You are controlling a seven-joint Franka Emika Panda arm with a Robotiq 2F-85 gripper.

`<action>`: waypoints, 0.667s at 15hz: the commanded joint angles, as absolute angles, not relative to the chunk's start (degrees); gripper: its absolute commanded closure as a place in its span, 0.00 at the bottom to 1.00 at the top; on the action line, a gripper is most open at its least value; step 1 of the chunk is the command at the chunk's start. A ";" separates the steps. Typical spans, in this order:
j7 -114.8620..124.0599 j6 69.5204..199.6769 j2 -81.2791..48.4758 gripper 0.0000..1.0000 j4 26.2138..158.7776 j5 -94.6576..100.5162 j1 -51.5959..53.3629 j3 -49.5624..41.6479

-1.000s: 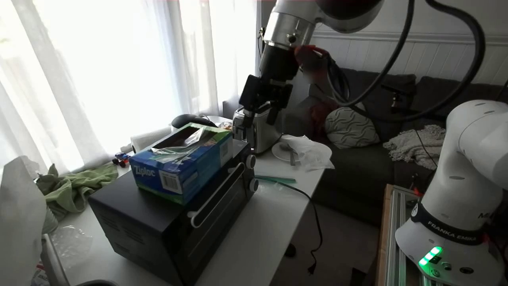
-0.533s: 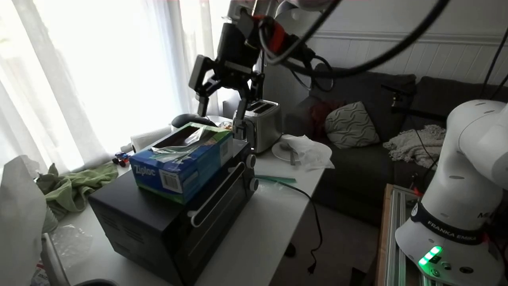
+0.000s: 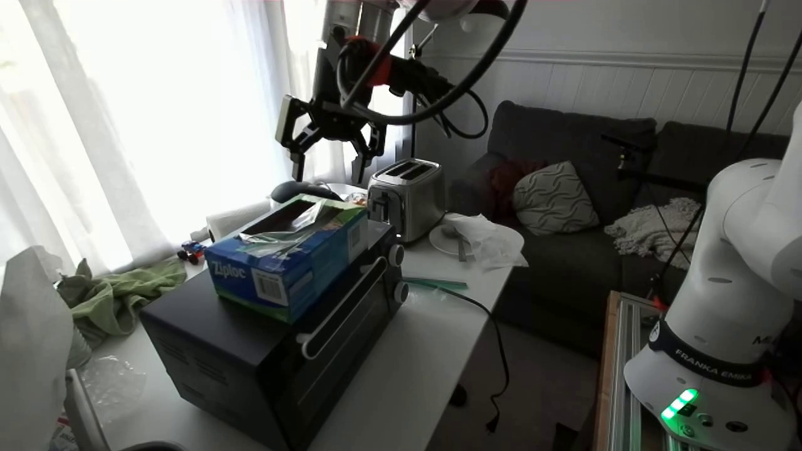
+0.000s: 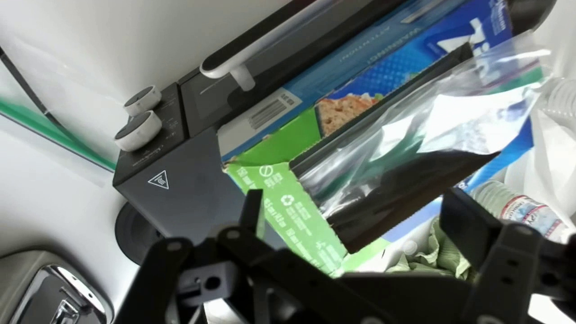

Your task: Remove the zip lock bag from on top of the blue box on the microwave and put it on the table

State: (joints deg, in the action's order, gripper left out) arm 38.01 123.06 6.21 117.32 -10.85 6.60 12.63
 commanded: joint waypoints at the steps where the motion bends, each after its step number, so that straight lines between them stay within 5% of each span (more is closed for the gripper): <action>1: 35.37 117.44 2.21 0.00 112.09 -9.79 7.22 11.48; 10: 19.35 114.85 -2.84 0.00 107.50 -11.93 7.55 10.29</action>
State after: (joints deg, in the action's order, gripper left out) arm 24.34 116.12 -0.70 110.19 -10.59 6.91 11.32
